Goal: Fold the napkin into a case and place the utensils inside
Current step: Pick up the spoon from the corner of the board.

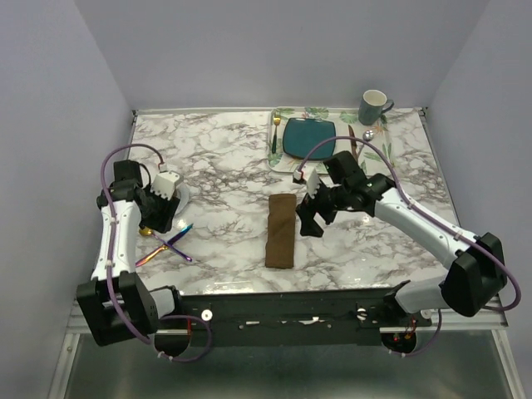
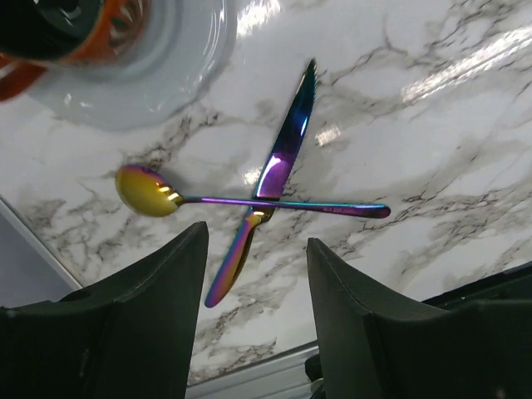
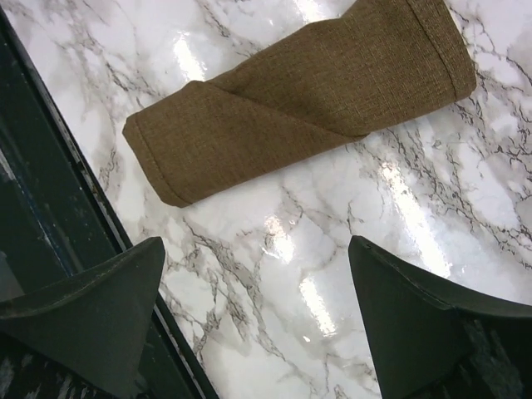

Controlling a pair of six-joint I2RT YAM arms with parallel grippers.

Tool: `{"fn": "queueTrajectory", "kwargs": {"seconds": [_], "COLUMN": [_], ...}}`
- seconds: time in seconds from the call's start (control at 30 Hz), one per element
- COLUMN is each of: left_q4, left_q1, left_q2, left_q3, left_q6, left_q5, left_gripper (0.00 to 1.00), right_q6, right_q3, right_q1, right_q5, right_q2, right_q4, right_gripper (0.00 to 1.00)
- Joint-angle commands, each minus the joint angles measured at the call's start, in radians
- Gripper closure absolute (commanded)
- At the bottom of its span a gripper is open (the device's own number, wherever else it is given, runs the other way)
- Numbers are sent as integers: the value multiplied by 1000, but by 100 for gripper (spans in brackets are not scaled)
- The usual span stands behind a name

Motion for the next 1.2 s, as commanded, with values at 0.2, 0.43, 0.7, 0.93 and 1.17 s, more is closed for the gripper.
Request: {"fn": "queueTrajectory", "kwargs": {"seconds": [0.2,0.43,0.7,0.93,1.17], "left_q4": [-8,-5,9,21,47], "left_q1": [64,66,66,63,63], "left_q2": [111,62,112,183,272], "left_q3": [-127,-203,-153,-128,-115], "left_q6": [352,833,977,1089,1103], "left_q5": [-155,-231,-160,-109,-111], "left_gripper": [42,42,41,39,40], "right_q6": [2,28,28,29,32], "right_q3": [47,57,72,72,54], "right_q1": [6,4,4,4,6], "right_q5": [35,13,12,13,17], "right_q2": [78,115,141,155,141], "right_q4": [-20,-25,-43,-56,-60], "right_gripper": [0,0,0,0,0]}}
